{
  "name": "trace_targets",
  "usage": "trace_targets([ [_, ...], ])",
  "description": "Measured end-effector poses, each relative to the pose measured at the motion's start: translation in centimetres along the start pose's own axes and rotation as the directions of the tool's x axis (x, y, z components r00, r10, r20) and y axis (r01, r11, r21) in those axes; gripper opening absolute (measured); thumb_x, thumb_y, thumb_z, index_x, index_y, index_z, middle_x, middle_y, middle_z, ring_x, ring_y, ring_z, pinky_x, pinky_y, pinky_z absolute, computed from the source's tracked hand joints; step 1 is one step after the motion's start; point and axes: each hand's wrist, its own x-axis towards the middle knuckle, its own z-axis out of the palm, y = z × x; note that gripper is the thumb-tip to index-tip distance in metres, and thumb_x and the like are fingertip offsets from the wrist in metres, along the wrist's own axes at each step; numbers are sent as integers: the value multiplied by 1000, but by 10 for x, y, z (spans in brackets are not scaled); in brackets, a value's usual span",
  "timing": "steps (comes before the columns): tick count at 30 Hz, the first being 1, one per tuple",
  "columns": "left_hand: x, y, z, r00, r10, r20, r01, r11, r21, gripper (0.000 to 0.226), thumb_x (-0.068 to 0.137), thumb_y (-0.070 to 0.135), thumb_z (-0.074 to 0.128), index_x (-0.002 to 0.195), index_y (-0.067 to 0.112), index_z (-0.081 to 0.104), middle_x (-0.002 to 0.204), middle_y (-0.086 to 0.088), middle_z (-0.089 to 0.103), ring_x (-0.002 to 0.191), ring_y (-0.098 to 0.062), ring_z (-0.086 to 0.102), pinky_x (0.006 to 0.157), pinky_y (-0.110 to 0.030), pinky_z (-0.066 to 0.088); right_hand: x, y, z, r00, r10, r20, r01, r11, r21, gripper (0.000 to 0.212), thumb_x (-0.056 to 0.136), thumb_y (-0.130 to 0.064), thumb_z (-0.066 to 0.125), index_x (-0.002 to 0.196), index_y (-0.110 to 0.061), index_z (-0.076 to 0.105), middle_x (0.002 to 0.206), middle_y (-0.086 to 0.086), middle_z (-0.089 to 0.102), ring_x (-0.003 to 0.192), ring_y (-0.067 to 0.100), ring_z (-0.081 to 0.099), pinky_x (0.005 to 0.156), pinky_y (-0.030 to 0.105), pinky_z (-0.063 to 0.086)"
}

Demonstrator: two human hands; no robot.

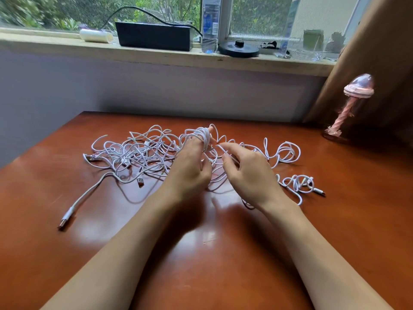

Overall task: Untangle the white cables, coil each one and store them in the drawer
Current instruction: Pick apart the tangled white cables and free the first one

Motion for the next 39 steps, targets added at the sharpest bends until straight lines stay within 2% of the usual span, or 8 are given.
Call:
trace_targets([
  [5,-2,-7,2,999,0,39,-6,989,147,43,82,5,59,125,3,58,113,-10,63,104,-23,58,99,-23,41,-2,-10,-8,989,-38,145,-3,962,272,24,98,-7,54,114,-21,63,65,-1,60,62,23,53,64,45,49],
  [9,0,-5,0,997,-51,61,43,992,119,13,84,25,59,92,15,57,93,-6,65,86,-24,60,79,-39,49,-2,-22,-17,968,16,250,-169,778,605,17,98,8,48,96,-1,62,72,4,66,64,10,60,65,34,52],
  [12,2,2,-3,999,-47,23,45,996,81,16,83,33,56,81,18,52,72,7,54,65,-14,51,62,-21,40,0,-24,-21,953,-41,299,-207,635,744,14,97,-3,48,99,1,61,84,13,71,70,16,63,71,34,52],
  [18,-3,10,-1,990,-81,115,96,986,-135,39,95,48,53,84,13,64,64,-6,57,58,-23,51,57,-45,45,7,-16,-28,929,-81,362,-332,258,907,55,80,-18,32,127,3,54,109,23,68,83,25,60,79,39,48],
  [21,-5,23,2,974,-123,189,184,921,-345,28,94,35,60,75,15,62,66,-3,61,62,-16,54,65,-48,47,10,-15,-22,972,115,204,-233,392,890,28,98,-23,45,112,-4,60,88,15,70,63,20,49,62,30,48],
  [25,-6,27,3,934,-134,331,284,841,-461,20,92,22,62,93,3,69,71,-2,65,73,-18,60,76,-44,52,15,-9,-24,942,336,18,-199,514,835,22,108,-20,47,96,-9,62,55,-4,46,47,7,35,45,19,31],
  [30,-7,34,3,919,-32,394,288,736,-613,20,97,-9,54,100,5,67,79,5,69,79,-13,63,82,-22,52,19,4,-30,910,415,8,-237,504,831,20,105,-27,53,99,-13,67,57,-6,37,47,5,27,44,19,25],
  [39,0,40,-3,929,-143,341,369,340,-865,14,97,10,54,101,4,66,86,-9,72,78,-14,66,77,-21,52,17,18,-20,869,489,79,-339,471,814,8,96,-21,68,99,-14,70,68,-3,61,58,7,50,54,18,43],
])
